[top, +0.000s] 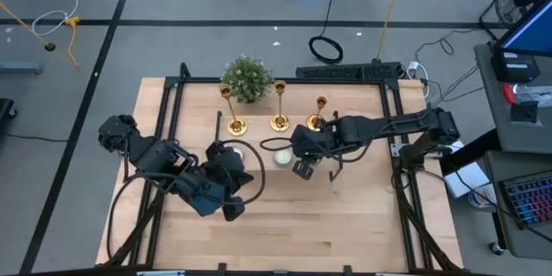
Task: Stock candles and holders on shelf
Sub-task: Align the red scented candle with the other scented candles on the shelf
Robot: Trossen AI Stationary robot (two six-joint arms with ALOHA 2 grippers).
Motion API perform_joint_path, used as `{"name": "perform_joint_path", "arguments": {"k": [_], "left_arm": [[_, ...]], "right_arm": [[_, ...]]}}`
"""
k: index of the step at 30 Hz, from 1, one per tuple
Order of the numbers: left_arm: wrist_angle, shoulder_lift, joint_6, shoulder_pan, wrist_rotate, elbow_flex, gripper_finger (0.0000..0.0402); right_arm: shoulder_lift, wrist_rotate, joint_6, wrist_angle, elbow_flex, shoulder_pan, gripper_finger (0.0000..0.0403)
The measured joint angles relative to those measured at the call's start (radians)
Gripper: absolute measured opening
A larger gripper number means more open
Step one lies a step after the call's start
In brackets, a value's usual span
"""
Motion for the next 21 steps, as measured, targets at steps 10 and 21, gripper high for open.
{"name": "perform_joint_path", "arguments": {"k": [10,21], "left_arm": [[-0.001,0.000,-0.001,0.001,-0.018,0.000,0.0006],[0.000,0.000,-0.008,0.001,-0.019,0.000,0.0010]], "right_arm": [[-0.003,0.000,0.010,-0.056,0.000,-0.001,0.0000],[-0.011,-0.001,-0.007,0.022,0.020,0.008,0.0000]]}}
